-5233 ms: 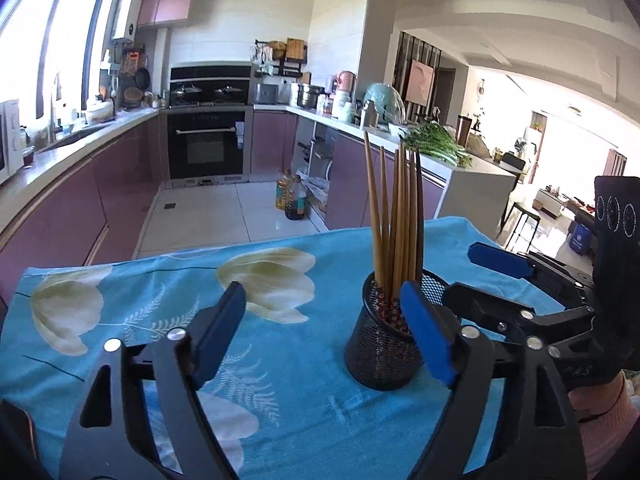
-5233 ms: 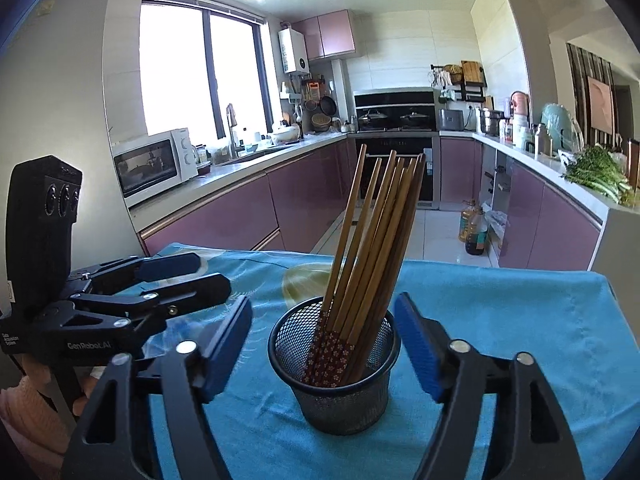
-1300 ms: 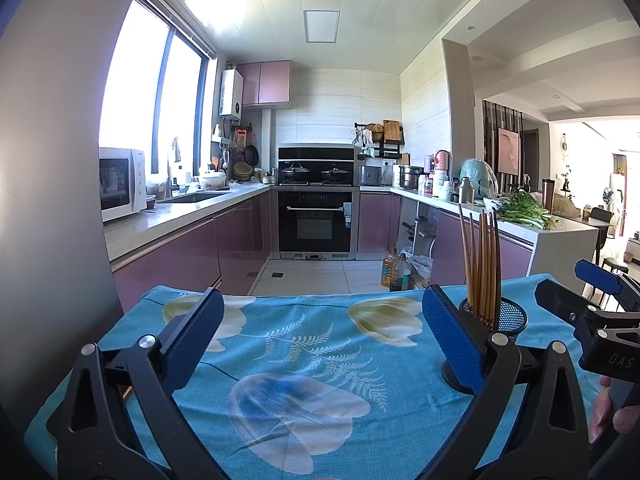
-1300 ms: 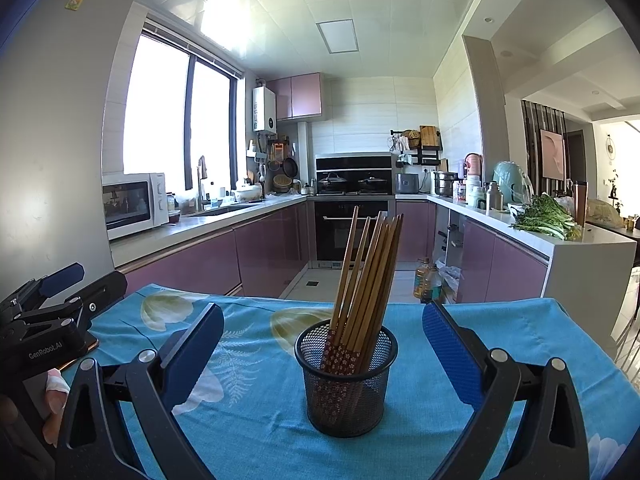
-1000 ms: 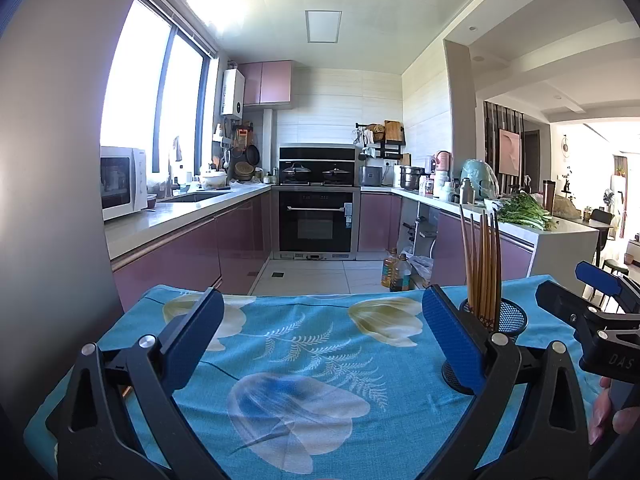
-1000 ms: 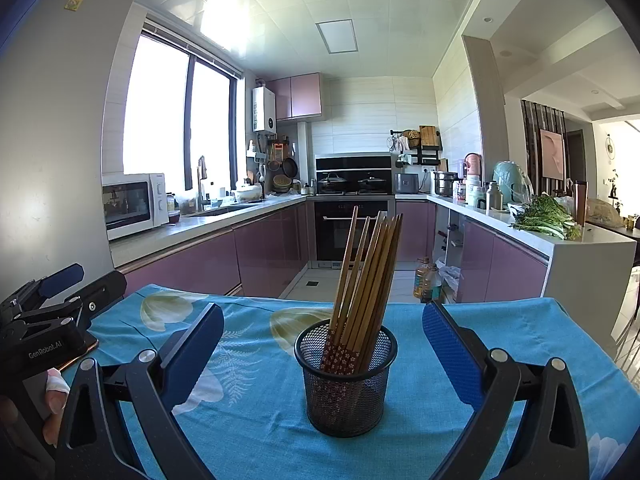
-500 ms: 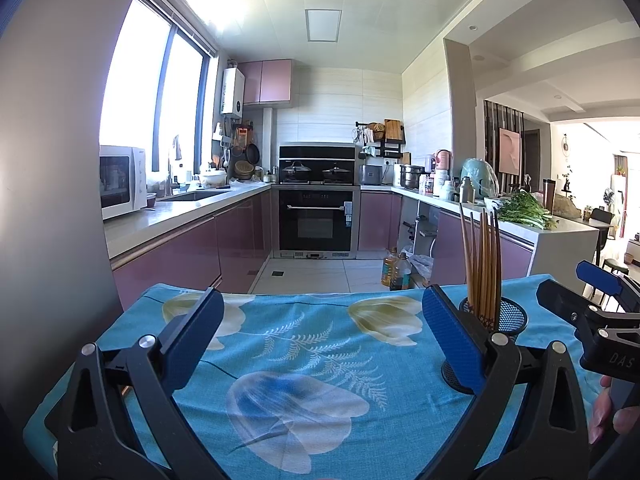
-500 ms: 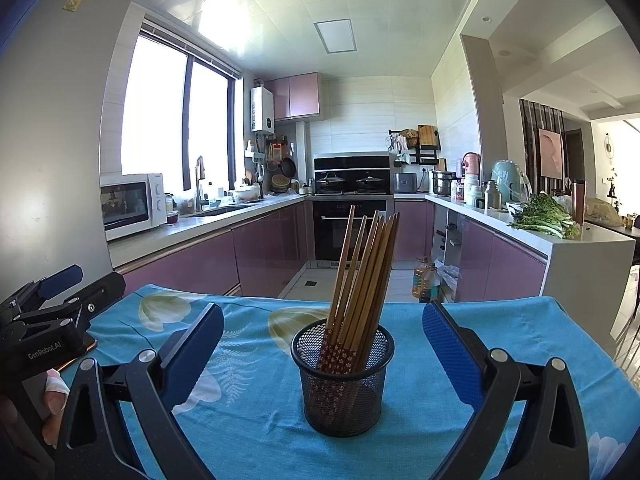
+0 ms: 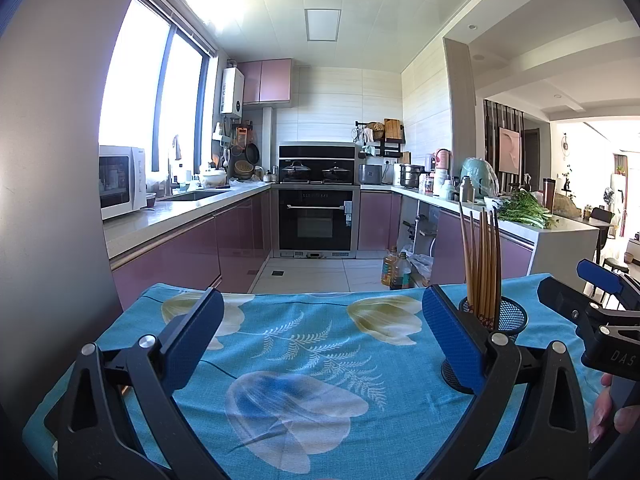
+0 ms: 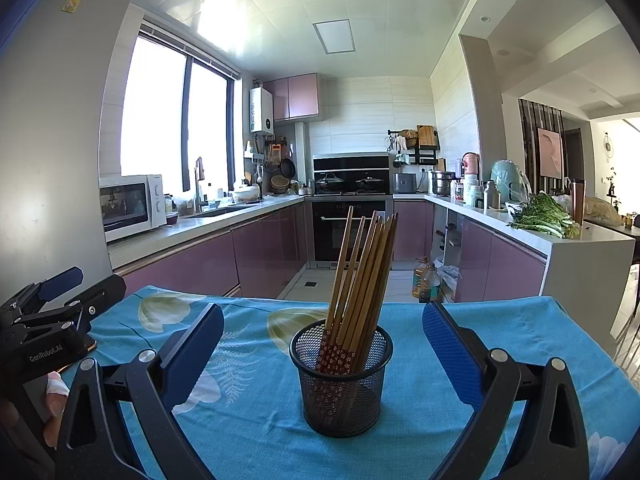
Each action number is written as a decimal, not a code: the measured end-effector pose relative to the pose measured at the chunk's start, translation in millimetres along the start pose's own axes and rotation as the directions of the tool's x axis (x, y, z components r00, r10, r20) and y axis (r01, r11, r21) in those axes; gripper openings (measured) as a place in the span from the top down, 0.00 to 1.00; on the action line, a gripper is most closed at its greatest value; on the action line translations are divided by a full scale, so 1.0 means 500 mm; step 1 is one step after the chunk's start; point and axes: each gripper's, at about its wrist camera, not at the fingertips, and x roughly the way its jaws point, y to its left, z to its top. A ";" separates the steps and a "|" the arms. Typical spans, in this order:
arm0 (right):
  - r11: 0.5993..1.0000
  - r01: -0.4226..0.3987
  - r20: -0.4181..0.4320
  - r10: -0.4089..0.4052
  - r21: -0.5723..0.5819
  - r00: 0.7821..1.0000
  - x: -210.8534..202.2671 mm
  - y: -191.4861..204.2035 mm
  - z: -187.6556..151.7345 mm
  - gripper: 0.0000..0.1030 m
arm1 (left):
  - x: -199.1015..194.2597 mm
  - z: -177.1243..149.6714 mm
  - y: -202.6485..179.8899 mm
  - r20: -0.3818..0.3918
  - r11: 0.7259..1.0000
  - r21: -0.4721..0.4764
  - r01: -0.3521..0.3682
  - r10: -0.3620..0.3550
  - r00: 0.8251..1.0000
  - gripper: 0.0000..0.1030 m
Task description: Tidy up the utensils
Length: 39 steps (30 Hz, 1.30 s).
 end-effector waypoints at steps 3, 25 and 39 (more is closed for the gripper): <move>1.000 0.001 0.000 -0.001 0.000 1.000 0.000 0.000 0.000 0.07 | 0.001 0.000 0.000 -0.001 1.000 0.001 -0.001 0.001 1.000 0.05; 1.000 0.004 -0.001 -0.004 0.002 1.000 0.003 0.003 -0.001 0.06 | 0.001 0.001 0.000 0.000 1.000 0.000 0.000 0.000 1.000 0.05; 1.000 0.005 -0.003 -0.005 0.005 1.000 0.004 0.003 -0.001 0.06 | 0.001 0.000 -0.001 -0.002 1.000 0.001 0.000 0.000 1.000 0.05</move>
